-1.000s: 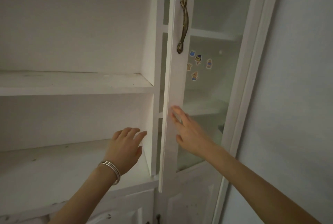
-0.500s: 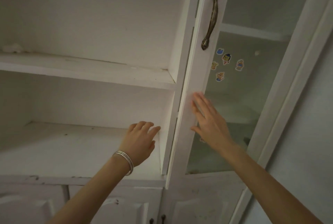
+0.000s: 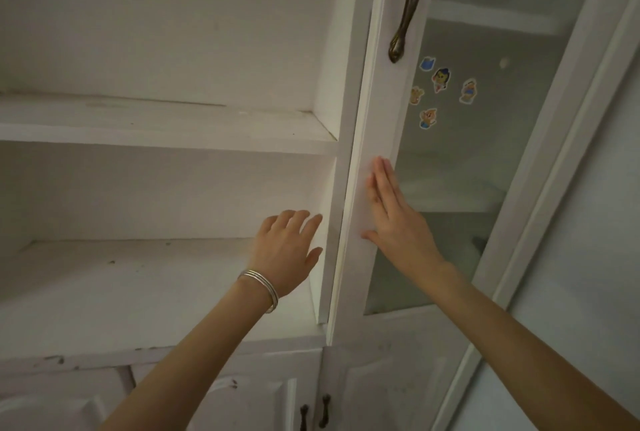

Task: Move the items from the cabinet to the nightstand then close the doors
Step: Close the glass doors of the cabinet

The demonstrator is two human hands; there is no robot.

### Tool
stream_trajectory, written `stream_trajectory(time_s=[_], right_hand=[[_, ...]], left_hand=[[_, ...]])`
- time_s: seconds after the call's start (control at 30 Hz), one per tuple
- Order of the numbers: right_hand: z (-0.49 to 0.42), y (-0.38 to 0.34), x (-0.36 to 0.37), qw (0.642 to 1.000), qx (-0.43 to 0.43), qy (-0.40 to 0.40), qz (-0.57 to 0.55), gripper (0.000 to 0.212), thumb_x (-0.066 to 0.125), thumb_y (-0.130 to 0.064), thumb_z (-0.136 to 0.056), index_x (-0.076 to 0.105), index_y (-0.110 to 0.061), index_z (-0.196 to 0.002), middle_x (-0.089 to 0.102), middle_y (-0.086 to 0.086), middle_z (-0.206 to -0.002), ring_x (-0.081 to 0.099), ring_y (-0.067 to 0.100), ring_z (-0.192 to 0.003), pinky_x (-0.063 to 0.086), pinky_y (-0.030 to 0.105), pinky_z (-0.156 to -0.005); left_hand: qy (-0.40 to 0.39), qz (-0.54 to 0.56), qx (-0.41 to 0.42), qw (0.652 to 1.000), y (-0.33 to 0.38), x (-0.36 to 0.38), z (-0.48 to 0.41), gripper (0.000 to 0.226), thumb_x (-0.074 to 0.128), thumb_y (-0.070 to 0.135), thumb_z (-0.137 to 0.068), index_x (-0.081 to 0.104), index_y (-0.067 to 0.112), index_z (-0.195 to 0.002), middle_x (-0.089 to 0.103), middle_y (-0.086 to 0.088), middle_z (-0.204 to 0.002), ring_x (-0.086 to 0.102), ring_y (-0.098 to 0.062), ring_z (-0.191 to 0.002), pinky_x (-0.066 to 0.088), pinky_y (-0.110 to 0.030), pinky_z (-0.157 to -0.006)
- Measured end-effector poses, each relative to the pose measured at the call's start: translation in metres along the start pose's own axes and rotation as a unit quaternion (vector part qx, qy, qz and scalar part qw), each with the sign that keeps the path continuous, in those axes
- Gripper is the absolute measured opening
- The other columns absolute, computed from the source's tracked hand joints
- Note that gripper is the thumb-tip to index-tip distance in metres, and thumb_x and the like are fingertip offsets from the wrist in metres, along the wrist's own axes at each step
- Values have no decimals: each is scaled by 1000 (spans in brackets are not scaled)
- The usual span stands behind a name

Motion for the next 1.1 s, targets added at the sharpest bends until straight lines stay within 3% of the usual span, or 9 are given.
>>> stream_trajectory(time_s=[0.17,0.57,0.67,0.83,0.97,1.1], right_hand=[[-2,3,5,1000,-3,17,24,111,83,-30,-63,15,8,-141,4,21,-152,5,32,-140,52,25,-76],[-13,2,13,999,9,33,36,112,83,-27,-60,12,8,-140,13,24,-151,9,35,-139,50,31,-84],[-11,0,10,999,9,32,21,116,85,-24,-59,9,8,-140,10,24,-151,8,33,-139,50,32,-84],[-13,-3,7,998,14,29,53,101,84,-22,-64,24,14,-137,18,30,-147,13,37,-138,50,29,-82],[-13,-6,9,999,20,38,20,102,82,-19,-66,17,13,-139,10,28,-150,8,37,-140,53,31,-77],[-11,-2,5,999,-2,44,8,100,82,-19,-65,21,13,-138,14,28,-149,14,37,-138,50,40,-88]], left_hand=[[0,9,13,1000,1,14,-12,52,68,36,-79,56,13,-124,62,-9,-119,58,-31,-106,47,-44,-86],[-35,-7,8,999,-12,35,-8,51,75,35,-71,62,12,-114,66,-11,-110,62,-32,-99,50,-46,-82],[-16,-5,17,1000,-8,24,7,49,72,31,-74,60,11,-118,63,-13,-117,57,-34,-111,47,-48,-90],[138,-26,16,990,-14,-49,-7,55,61,18,-79,49,7,-131,47,-17,-138,38,-35,-131,32,-51,-106],[106,-72,-26,991,-37,-58,-43,70,64,18,-76,35,6,-139,41,-16,-142,30,-34,-135,24,-51,-111],[91,-75,-31,993,-43,-40,-48,74,67,17,-72,37,3,-138,41,-18,-141,30,-36,-134,24,-54,-110]])
Point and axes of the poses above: each hand's wrist, its own z-axis away from the middle knuckle, its own x-axis out of the palm, y = z × x, the point moved 5 cm from there along -z, towards the middle knuckle
